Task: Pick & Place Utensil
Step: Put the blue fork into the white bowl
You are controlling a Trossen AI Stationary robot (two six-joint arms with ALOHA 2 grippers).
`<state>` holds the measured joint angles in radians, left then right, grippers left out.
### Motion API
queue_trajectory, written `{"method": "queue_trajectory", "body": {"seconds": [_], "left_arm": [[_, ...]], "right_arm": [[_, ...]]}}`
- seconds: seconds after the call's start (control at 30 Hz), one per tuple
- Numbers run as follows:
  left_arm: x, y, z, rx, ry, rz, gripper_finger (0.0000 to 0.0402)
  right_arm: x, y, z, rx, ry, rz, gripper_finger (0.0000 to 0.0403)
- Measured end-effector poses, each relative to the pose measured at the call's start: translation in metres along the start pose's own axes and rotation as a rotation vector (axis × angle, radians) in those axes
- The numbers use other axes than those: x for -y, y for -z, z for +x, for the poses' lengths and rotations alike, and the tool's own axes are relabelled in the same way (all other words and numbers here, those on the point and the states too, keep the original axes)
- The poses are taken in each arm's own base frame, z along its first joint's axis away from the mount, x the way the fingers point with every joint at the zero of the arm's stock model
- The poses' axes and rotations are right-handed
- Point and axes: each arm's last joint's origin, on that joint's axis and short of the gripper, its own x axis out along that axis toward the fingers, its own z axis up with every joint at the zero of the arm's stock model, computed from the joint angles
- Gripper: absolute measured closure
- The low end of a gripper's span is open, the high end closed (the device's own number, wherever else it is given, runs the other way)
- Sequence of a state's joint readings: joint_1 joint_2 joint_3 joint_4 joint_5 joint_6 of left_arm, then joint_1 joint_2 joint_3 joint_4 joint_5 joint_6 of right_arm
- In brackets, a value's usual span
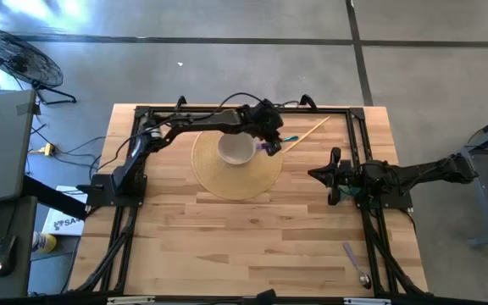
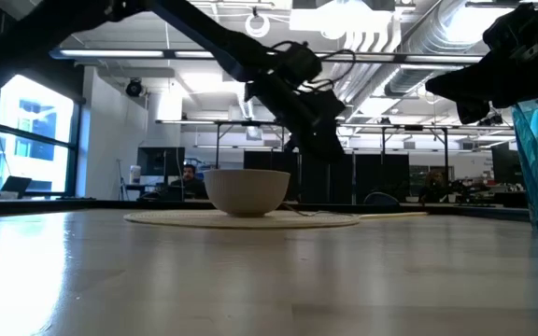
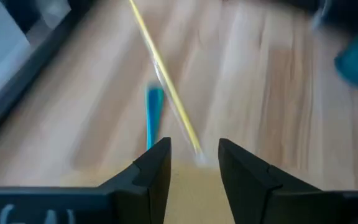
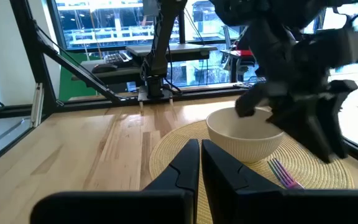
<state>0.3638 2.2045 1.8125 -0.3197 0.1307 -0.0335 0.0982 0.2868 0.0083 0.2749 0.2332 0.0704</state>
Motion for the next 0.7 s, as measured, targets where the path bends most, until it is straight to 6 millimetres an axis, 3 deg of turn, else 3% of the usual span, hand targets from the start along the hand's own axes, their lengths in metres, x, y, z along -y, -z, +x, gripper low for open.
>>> {"method": "queue_trajectory", "body": {"seconds": [0.17,0.27,0.4,0.7], "left_arm": [[-0.006,-0.004,0.023,-0.162,-0.074,-0.022,0.0270],[-0.007,-0.010,0.030,-0.185,-0.129,-0.007,0.0270],[-0.006,-0.003,0.041,-0.222,-0.106,-0.004,0.0270],[-0.004,0.007,0.047,-0.265,-0.061,-0.018,0.0270]], "right_arm": [[0.000,0.000,0.000,0.000,0.001,0.000,0.0391],[0.000,0.000,0.000,-0.001,0.001,0.000,0.0391],[0.000,0.000,0.000,-0.001,0.003,0.000,0.0391],[0.000,0.000,0.000,-0.001,0.001,0.000,0.0391]]}}
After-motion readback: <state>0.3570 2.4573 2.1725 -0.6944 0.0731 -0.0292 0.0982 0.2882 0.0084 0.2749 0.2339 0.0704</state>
